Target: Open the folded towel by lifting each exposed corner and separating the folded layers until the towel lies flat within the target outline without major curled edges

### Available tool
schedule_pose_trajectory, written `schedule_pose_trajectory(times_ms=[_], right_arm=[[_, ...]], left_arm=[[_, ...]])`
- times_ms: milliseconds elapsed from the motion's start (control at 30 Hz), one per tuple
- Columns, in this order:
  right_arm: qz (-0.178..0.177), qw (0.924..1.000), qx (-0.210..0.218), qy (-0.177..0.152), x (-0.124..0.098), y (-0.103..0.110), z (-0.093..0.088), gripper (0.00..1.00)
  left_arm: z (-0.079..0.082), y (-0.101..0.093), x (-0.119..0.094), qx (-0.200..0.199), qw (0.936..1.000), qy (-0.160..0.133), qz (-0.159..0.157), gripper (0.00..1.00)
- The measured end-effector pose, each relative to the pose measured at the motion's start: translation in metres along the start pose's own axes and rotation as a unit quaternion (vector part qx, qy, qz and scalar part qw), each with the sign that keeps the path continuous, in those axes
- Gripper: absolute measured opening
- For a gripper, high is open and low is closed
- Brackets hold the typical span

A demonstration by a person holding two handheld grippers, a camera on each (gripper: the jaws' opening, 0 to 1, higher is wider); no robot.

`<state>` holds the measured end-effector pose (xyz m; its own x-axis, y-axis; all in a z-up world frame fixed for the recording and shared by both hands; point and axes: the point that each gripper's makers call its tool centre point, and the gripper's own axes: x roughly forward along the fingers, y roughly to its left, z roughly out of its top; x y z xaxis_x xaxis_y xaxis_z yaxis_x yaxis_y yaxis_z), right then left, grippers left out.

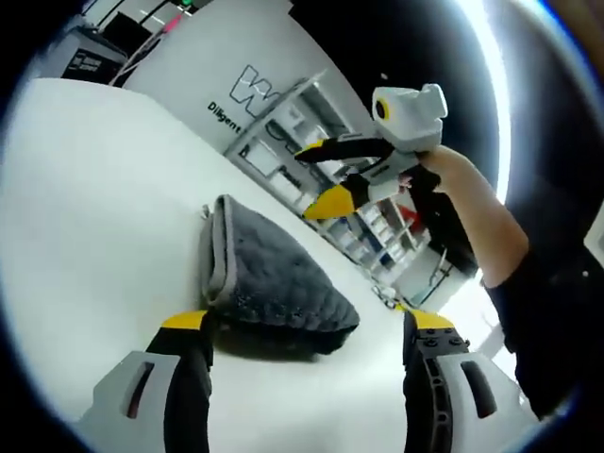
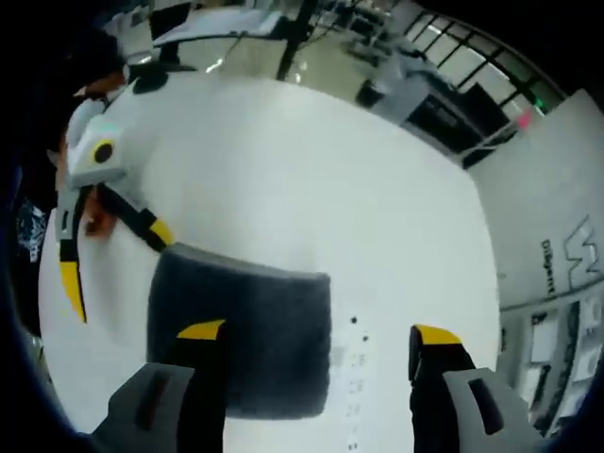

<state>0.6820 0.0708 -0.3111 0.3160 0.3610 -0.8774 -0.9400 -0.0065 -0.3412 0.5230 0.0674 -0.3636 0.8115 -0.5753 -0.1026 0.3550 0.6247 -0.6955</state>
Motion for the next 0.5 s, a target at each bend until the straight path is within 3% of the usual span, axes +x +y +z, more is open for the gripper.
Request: schedule_pose_trajectory(times_ms=[33,500], right_arm=[[-0.005,0.9997,0.022,0.001,0.006,-0.006,0.000,0.78],[0.009,0.9979,0.065,0.007,0.034,-0.017,0.004,0.73]], left_arm=[[-0.001,0.000,0.000,0.001,1.0000,0.000,0.001,0.79],[0.015,0.026,0.012,0.011,0.9997,-0.003,0.023,0.68]])
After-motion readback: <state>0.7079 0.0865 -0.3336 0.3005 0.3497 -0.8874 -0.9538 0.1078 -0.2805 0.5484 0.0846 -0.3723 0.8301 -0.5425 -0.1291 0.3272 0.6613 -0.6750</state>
